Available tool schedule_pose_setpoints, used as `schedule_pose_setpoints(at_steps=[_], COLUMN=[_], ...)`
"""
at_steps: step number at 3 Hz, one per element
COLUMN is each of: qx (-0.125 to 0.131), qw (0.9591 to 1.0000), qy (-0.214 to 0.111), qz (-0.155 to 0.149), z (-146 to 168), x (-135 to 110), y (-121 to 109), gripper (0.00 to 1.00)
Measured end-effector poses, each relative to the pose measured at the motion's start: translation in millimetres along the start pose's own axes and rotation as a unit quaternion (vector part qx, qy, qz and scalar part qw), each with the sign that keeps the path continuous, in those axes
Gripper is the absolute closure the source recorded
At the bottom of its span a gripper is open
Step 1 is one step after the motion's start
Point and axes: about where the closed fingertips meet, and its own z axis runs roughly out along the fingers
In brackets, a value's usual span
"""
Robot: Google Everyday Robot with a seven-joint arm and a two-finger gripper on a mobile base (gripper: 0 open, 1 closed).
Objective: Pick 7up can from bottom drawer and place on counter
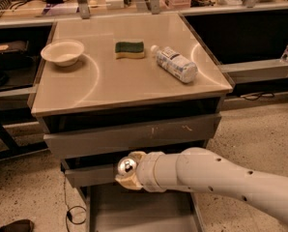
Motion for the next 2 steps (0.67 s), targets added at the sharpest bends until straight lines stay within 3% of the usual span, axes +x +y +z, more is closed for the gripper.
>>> schedule_pose_setpoints(at_steps=[2], qx=[0.016], qw=[0.9985], qy=[0.001], qz=[-0.052], z=[-62], x=[-98], y=[-18], gripper=[1.00])
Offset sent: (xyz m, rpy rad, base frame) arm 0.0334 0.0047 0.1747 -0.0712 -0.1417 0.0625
